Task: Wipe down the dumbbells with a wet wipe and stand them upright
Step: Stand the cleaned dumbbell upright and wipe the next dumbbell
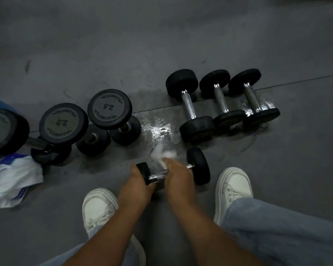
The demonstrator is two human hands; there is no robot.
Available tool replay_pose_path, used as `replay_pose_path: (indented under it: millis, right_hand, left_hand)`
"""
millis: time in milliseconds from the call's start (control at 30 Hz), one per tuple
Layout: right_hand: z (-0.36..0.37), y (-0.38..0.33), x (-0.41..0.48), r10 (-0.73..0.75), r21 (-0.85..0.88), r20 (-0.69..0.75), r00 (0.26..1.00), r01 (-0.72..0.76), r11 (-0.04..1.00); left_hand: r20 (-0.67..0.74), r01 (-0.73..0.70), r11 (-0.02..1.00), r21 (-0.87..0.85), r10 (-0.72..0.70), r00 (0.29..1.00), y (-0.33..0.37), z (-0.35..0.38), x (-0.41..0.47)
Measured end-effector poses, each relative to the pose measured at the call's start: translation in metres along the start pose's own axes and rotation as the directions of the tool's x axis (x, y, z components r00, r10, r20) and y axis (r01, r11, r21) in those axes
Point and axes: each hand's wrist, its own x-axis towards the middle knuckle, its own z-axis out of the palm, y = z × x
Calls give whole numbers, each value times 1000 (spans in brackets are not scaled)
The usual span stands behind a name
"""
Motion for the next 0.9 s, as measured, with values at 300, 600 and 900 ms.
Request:
replay_pose_path:
  millis: [300, 600, 900]
  right_hand:
    - [-2, 11, 15, -282, -528, 300, 911, 405, 747]
    - [-25, 0, 35, -206, -408, 284, 936, 313, 858]
    - [21, 18, -11, -110, -249, 494, 863, 262, 933]
  left_hand:
    - [85, 18, 1000, -24, -16, 996, 2, -11, 18]
    - [-118, -11, 992, -122, -3, 993, -5, -1, 2]
    - [2, -124, 981, -150, 125, 992, -9, 4, -1]
